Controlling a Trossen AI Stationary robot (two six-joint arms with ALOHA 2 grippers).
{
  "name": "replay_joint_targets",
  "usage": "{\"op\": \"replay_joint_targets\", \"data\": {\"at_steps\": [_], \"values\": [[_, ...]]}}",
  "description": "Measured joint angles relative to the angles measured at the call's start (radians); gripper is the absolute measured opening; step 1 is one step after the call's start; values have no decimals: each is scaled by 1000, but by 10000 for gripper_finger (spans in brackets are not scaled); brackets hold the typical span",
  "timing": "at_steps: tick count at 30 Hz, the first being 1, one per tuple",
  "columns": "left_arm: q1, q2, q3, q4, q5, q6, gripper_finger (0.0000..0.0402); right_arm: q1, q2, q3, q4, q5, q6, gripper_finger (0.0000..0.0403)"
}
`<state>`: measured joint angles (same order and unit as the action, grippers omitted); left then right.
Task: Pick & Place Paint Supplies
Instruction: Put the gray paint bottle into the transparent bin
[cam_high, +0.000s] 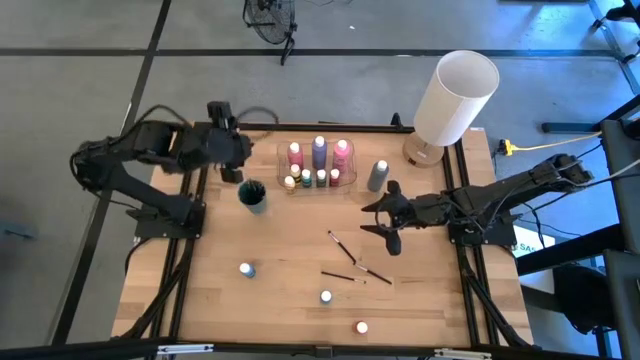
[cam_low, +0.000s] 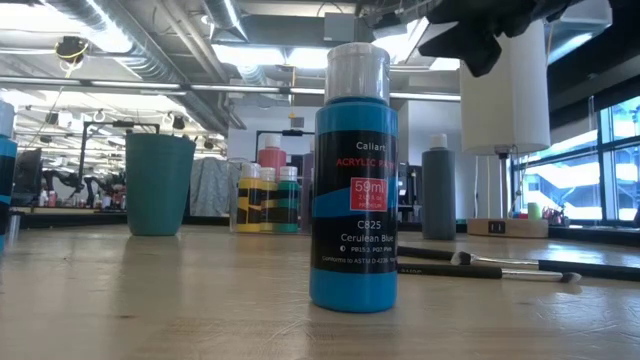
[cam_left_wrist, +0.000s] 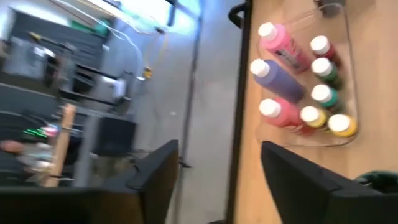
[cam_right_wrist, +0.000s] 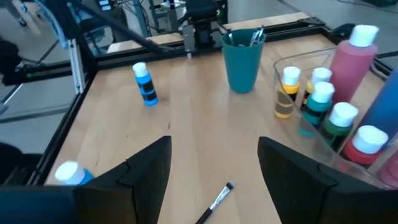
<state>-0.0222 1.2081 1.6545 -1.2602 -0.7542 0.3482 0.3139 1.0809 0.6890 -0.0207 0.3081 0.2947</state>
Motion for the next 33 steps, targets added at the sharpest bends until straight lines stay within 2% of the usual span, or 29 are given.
{"op": "replay_joint_targets", "data": {"at_steps": [6, 11, 13, 17, 19, 22, 25, 28, 33], "values": [[174, 0, 0, 14, 228, -45, 295, 30, 0, 0, -5, -6, -49, 242], [226, 0, 0, 2, 352, -109, 311, 34, 0, 0, 7, -4, -79, 242], [230, -3, 0, -15, 417, -118, 311, 33, 0, 0, 21, 49, -57, 242], [218, -4, 0, -14, 492, -130, 309, 27, -15, 12, 0, 266, 50, 242], [212, -4, 0, 6, 487, -136, 309, 20, -31, 29, -70, 322, 104, 242], [207, -4, 0, 24, 480, -163, 308, 5, -54, 72, -176, 321, 162, 242], [207, -7, 0, 23, 479, -180, 308, -17, -73, 144, -363, 315, 275, 242], [207, -9, 0, 28, 477, -181, 308, -51, -79, 235, -599, 285, 384, 242], [222, -9, -6, 69, 482, -127, 308, -125, -79, 352, -873, 180, 490, 242]]}}
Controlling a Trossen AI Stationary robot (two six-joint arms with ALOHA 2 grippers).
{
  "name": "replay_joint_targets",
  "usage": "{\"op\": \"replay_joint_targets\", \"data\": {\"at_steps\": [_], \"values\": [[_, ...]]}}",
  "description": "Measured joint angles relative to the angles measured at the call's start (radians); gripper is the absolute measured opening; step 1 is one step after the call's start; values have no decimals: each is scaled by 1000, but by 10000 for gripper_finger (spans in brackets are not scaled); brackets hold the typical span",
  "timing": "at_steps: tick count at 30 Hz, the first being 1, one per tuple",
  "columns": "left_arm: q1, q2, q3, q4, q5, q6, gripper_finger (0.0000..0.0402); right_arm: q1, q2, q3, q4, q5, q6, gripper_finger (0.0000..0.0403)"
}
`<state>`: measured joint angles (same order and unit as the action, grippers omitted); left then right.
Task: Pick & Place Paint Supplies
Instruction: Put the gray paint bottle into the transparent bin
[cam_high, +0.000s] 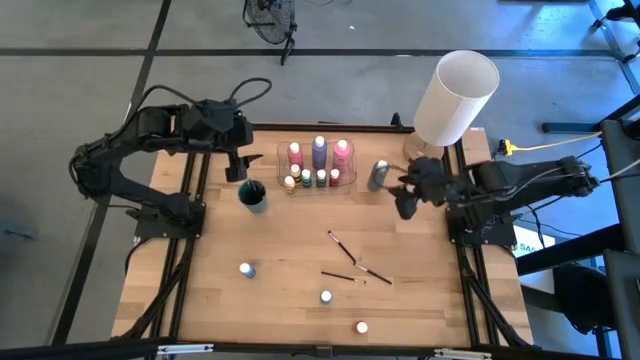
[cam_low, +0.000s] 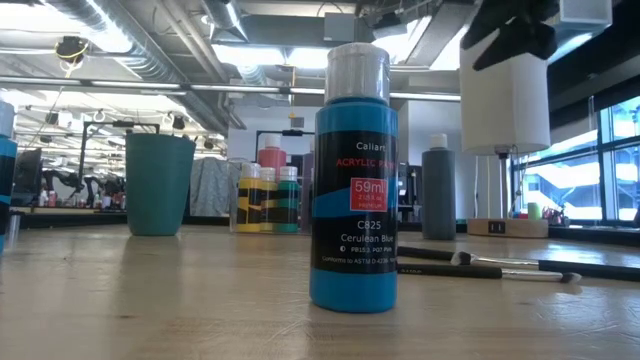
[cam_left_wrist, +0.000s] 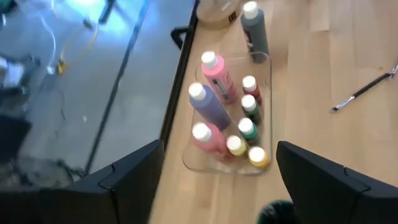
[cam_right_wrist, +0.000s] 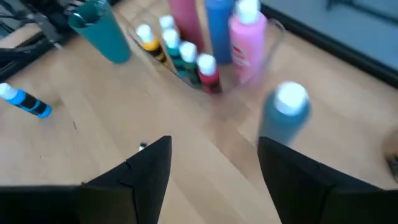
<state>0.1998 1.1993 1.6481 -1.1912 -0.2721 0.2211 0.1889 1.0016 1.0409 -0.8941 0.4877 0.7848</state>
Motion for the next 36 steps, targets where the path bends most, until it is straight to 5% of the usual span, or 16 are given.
{"op": "replay_joint_targets", "data": {"at_steps": [10, 21, 36], "values": [[198, -83, -146, 168, 318, 151, 308, -281, 2, 118, -110, -352, -6, 242], [426, -411, -516, 485, 547, 180, 308, -418, 122, 119, -77, -360, -73, 242], [409, -654, -758, 691, 624, 217, 308, -425, 180, 118, 33, -300, -148, 242]]}}
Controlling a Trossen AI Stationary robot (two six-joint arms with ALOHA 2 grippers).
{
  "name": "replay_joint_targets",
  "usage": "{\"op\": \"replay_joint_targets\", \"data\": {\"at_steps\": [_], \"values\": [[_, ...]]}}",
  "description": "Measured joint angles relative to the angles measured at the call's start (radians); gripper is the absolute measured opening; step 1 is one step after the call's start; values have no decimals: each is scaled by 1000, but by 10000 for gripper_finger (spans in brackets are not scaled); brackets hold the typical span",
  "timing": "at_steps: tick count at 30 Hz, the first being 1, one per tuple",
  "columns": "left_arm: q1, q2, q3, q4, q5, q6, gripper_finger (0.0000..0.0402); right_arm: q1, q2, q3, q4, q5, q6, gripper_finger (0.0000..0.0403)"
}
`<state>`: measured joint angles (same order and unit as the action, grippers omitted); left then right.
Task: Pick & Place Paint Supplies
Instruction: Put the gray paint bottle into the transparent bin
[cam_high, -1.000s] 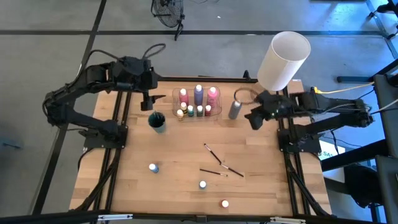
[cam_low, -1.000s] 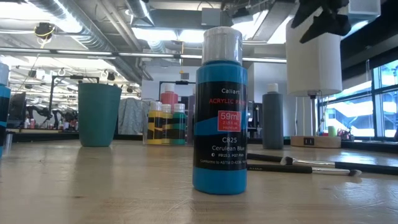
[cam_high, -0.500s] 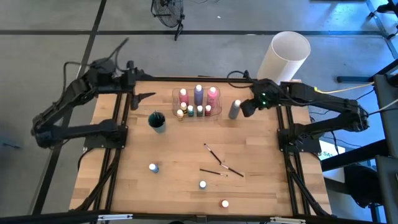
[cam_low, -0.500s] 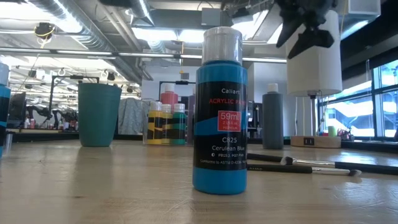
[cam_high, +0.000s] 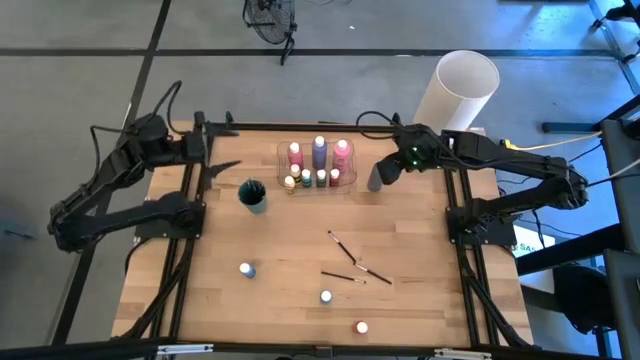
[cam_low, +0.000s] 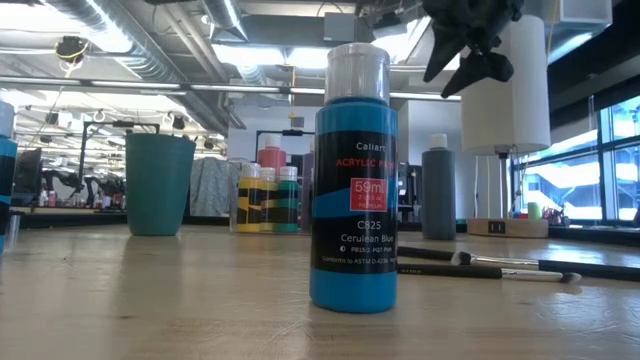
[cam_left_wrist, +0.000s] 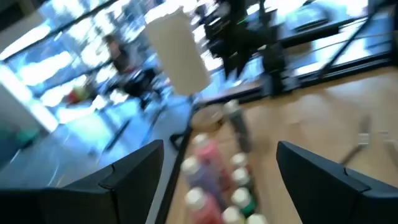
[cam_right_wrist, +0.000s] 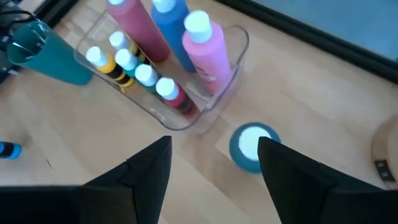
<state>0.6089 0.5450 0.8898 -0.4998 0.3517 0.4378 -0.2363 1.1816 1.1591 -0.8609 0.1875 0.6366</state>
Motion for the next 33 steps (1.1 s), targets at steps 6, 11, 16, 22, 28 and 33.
{"op": "replay_joint_targets", "data": {"at_steps": [6, 11, 16, 22, 28, 33], "values": [[-60, -88, -43, 11, 40, 30, 308, 2, 4, -1, -10, 0, 13, 242], [-78, -162, -61, 13, 26, 45, 308, 2, 4, -1, -9, 1, 0, 242], [-79, -209, -71, 12, 25, 48, 308, 2, 4, -1, 31, 2, -17, 242], [-79, -219, -71, 9, 25, 31, 308, 2, 5, -1, 38, 3, -26, 242], [-79, -219, -73, -6, 25, 17, 308, 2, 40, -2, 37, 59, -43, 242], [-90, -249, -111, 20, 24, 18, 308, -12, 89, -2, 39, 72, -42, 242]]}}
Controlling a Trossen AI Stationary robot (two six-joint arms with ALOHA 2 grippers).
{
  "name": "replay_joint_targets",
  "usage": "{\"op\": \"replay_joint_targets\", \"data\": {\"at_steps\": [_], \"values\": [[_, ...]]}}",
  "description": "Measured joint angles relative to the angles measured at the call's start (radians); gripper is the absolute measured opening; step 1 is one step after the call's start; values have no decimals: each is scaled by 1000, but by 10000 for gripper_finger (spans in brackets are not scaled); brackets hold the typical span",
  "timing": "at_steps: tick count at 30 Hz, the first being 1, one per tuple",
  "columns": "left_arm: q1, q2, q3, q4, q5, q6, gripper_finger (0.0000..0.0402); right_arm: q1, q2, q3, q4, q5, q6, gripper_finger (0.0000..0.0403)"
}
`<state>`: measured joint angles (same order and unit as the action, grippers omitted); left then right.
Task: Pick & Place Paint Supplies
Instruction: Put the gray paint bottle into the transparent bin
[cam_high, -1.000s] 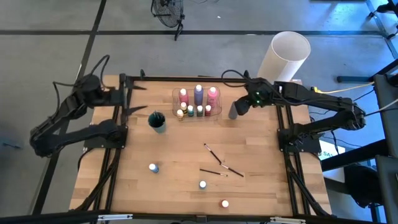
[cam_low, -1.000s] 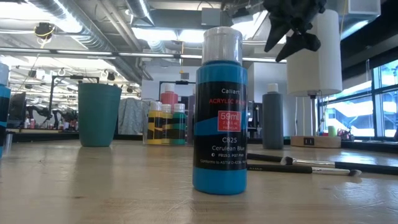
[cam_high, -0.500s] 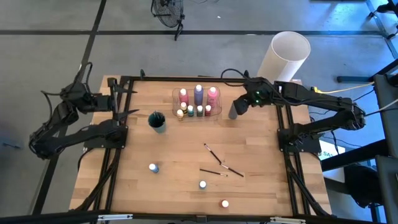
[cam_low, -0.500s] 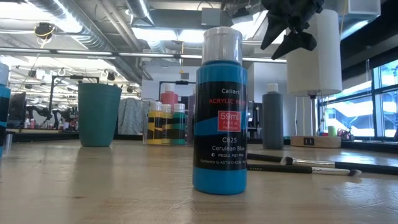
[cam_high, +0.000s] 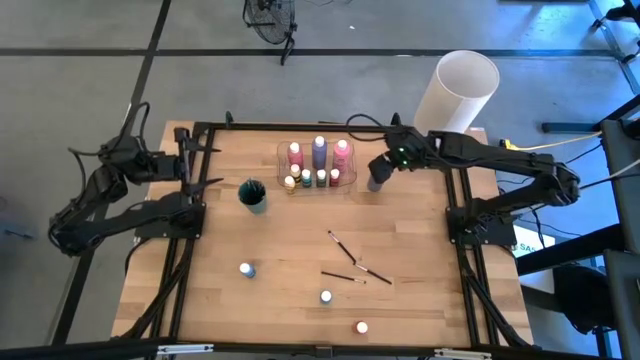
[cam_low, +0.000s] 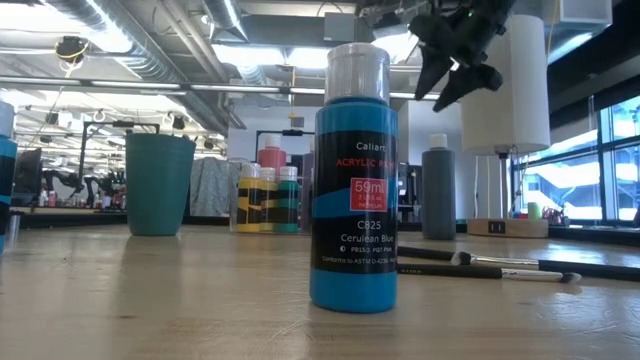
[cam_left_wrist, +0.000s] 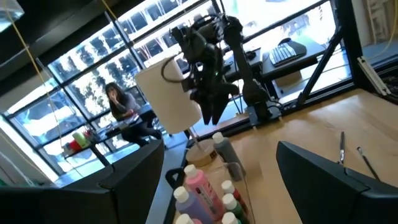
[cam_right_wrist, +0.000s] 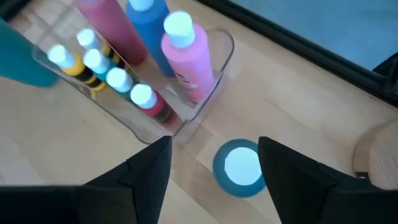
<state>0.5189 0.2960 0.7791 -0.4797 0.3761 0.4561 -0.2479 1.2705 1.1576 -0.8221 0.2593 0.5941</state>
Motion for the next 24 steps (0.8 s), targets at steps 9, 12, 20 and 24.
{"op": "replay_joint_targets", "data": {"at_steps": [9, 12, 20, 24], "values": [[-53, -114, -48, 29, -212, 2, 308, 0, 57, 0, -4, 53, 10, 242], [-69, -157, -70, 33, -290, 3, 308, -2, 57, 0, -9, 55, 26, 242], [-100, -195, -117, 64, -299, -1, 308, -2, 57, 0, -66, 55, 30, 242], [-103, -195, -117, 60, -299, -8, 308, -1, 57, 0, -89, 54, 71, 242]]}}
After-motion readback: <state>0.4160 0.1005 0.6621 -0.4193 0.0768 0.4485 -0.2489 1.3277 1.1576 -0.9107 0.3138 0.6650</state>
